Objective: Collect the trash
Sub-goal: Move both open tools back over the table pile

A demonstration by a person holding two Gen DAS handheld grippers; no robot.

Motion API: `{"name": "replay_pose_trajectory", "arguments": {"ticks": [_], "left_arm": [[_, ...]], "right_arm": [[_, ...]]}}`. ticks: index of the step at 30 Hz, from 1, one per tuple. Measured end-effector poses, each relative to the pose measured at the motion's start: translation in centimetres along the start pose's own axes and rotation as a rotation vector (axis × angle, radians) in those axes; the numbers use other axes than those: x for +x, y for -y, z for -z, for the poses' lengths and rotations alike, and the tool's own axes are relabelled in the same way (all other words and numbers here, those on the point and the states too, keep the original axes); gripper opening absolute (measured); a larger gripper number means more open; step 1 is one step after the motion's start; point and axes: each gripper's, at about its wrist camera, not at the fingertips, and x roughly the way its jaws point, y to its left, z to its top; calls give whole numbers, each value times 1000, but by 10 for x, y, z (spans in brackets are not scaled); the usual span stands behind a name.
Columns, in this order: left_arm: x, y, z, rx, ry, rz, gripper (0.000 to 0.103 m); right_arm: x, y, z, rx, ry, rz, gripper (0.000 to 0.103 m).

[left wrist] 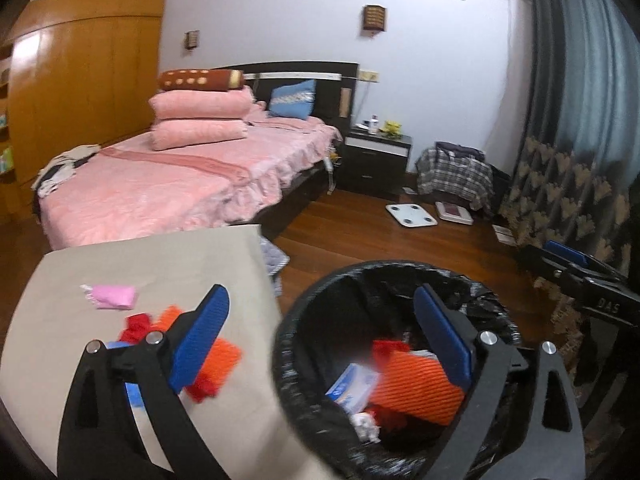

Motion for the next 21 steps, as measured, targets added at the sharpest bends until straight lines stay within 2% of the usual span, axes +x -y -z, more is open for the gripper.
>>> {"name": "replay_pose_trajectory", "arguments": {"ticks": [10, 21], "left_arm": [[-39, -74, 14, -58, 17, -179, 91], [-54, -143, 32, -122, -15, -312, 91]], "right_arm": [[22, -68, 7, -49, -31, -90, 97], [67, -144, 19, -127, -66, -190, 97]]}}
